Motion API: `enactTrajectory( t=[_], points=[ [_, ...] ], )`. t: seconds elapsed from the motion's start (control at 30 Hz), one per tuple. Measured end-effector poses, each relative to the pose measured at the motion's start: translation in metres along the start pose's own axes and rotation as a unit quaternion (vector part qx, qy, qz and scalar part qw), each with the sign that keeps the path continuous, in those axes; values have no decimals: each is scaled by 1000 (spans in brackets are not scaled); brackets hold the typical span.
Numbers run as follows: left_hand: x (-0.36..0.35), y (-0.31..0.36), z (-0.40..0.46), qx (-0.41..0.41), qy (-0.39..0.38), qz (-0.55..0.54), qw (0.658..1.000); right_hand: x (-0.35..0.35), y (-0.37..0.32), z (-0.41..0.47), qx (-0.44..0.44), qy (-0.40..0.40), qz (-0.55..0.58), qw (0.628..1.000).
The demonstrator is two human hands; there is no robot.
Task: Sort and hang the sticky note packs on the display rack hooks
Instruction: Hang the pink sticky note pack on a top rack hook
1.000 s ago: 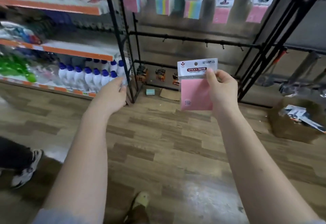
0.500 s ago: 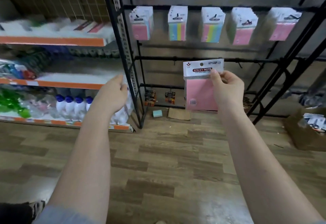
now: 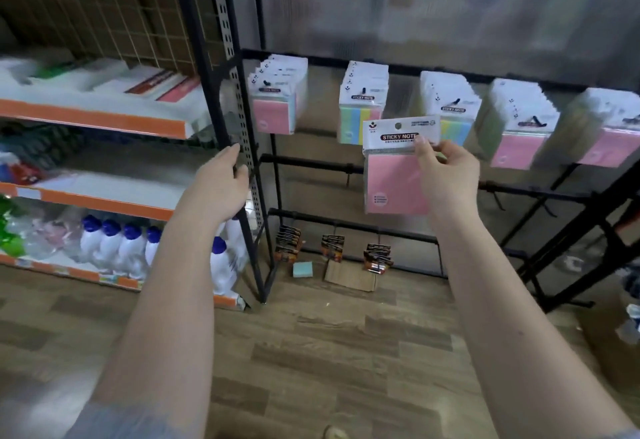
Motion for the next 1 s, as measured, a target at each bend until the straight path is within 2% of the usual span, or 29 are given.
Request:
enactTrajectory(
  t=[0.2,0.33,0.5,0.6,0.7,0.87,1.0],
  points=[
    [2,1,69,1,52,22,998,-65,-18,58,27,-28,-8,999],
    [3,-3,111,-3,77,-6,997,-103,-26,83,50,-26,-22,998],
    [-22,-6,165,-23,87,-79,993,-154,-40,102,87,23,6,996],
    [-30,-20,199,-47,88,-79,992,-180,-51,105,107,68,22,992],
    [-28,-31,234,-57,73,-93,991,-202,-63,106,114,100,40,988],
    [-42,-27,262,-73,-11,-160,984,-223,-88,106,159,134,51,977],
    [-46,-22,262,-86,-24,-152,984,-227,-108,104,190,143,54,970]
  ],
)
Point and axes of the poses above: each hand's wrist, its own z-axis towards the middle knuckle, its own x-axis out of the back of the hand, y = z × x, the point moved 6 cm from there along z, towards the middle knuckle, and after that the axes turned 11 degrees about y, right-handed, at the moved point
